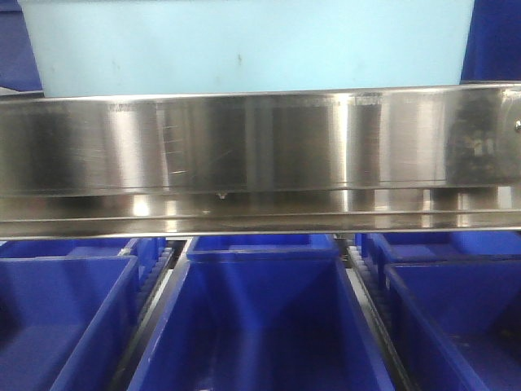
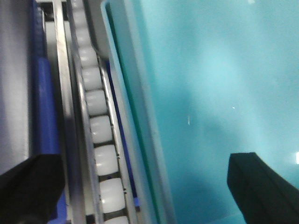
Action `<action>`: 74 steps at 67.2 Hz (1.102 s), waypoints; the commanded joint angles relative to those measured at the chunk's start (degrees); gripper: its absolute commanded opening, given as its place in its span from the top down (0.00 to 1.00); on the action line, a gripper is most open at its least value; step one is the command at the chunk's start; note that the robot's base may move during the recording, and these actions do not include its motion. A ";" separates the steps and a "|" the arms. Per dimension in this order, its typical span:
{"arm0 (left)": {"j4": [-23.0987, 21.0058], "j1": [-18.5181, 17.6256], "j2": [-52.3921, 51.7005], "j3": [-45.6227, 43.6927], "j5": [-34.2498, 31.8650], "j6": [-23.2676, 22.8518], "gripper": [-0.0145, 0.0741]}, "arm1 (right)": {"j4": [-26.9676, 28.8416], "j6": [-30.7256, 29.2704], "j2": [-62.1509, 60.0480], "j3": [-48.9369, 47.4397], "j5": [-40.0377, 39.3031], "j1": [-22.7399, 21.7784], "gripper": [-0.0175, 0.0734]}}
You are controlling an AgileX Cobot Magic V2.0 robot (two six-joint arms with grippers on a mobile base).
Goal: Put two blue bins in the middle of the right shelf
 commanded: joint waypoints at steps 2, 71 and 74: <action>-2.44 0.28 1.26 1.05 -1.88 -0.23 0.15 | 0.28 0.20 1.76 1.36 -1.67 -0.17 0.22; -2.42 0.28 0.11 1.03 1.31 -0.23 0.96 | 1.14 0.29 0.19 1.93 -3.13 -0.17 0.98; -2.42 0.28 -1.07 1.03 0.71 -0.23 0.96 | 1.14 0.29 -0.64 1.66 -4.03 -0.17 0.98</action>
